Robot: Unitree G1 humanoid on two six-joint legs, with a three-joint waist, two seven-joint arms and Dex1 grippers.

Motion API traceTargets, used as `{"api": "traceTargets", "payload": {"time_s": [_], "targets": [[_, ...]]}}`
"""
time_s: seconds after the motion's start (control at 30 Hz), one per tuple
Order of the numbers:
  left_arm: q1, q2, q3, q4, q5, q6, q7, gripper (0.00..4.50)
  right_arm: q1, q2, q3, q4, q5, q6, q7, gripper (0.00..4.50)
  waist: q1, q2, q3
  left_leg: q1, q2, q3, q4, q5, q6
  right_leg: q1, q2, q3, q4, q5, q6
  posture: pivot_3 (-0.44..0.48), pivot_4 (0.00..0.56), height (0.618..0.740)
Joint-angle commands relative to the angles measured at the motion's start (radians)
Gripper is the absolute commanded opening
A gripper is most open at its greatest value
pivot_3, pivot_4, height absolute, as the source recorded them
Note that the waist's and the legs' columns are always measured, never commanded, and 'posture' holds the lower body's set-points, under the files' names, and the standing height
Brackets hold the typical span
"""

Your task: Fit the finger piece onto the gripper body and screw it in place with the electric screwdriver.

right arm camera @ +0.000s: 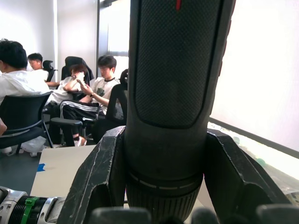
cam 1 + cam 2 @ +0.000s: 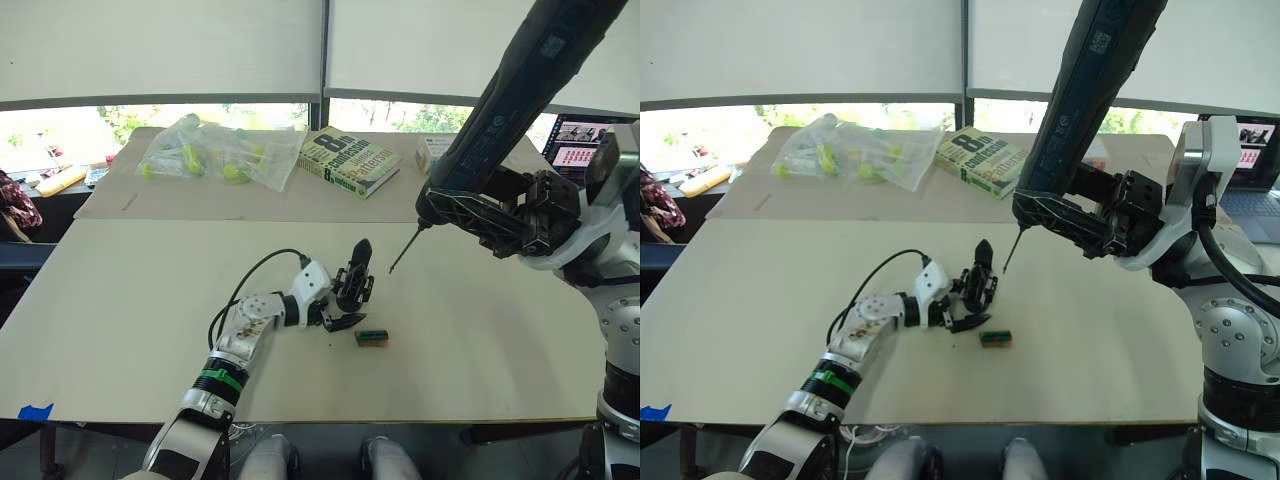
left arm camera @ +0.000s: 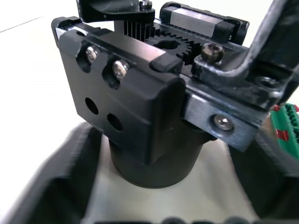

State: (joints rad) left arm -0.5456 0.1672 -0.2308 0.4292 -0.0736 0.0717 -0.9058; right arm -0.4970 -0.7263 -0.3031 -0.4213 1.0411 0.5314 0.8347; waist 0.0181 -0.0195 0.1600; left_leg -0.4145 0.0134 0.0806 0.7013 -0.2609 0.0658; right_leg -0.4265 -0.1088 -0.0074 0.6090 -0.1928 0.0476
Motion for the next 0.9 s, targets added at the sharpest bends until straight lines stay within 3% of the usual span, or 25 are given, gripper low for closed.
{"api": "traceTargets", "payload": {"time_s": [0.03,0.13,0.43,0.73,0.8,0.9], "targets": [[0.016,0.000,-0.026,0.027,0.016,0.004,-0.001,2.33,-0.028,-0.007,-0.033,-0.020,0.019,-0.013,0.004,1.95,0.000,0.000,0.000,0.000,0.000,0.000,0.000,0.000,0.000,0.000,0.000,0.000,0.000,0.000,0.000,0.000,0.150,0.740],[-0.001,0.001,-0.025,0.053,0.011,-0.017,-0.019,2.30,-0.029,-0.008,-0.033,-0.020,0.020,-0.012,0.003,1.95,0.000,0.000,0.000,0.000,0.000,0.000,0.000,0.000,0.000,0.000,0.000,0.000,0.000,0.000,0.000,0.000,0.150,0.740],[-0.182,0.025,-0.019,0.349,0.021,-0.214,-0.183,2.30,-0.041,-0.020,-0.035,-0.007,0.025,-0.001,0.017,1.95,0.006,0.000,0.000,0.000,0.000,-0.001,0.002,0.000,0.000,0.001,0.000,-0.002,0.000,0.000,0.000,0.000,0.150,0.740],[-0.230,0.017,0.006,0.456,0.020,-0.247,-0.186,2.30,-0.035,-0.020,-0.038,-0.012,0.030,0.002,0.014,1.95,-0.001,0.000,0.000,-0.001,0.000,-0.001,0.002,0.000,0.000,0.001,0.000,-0.002,0.000,0.000,0.000,0.000,0.150,0.740],[-0.215,0.011,0.017,0.434,0.015,-0.252,-0.163,3.33,-0.034,-0.021,-0.038,-0.014,0.031,0.003,0.013,1.95,-0.002,0.000,0.000,-0.001,0.000,-0.001,0.002,0.000,0.000,0.001,0.000,-0.002,0.000,0.000,0.000,0.000,0.150,0.740],[-0.184,0.008,0.016,0.387,0.028,-0.267,-0.118,4.46,-0.034,-0.019,-0.036,-0.017,0.033,0.004,0.010,1.95,-0.004,0.000,0.000,-0.001,0.000,-0.001,0.002,0.000,0.000,0.001,0.000,-0.002,0.000,0.000,0.000,0.000,0.150,0.740]]}}
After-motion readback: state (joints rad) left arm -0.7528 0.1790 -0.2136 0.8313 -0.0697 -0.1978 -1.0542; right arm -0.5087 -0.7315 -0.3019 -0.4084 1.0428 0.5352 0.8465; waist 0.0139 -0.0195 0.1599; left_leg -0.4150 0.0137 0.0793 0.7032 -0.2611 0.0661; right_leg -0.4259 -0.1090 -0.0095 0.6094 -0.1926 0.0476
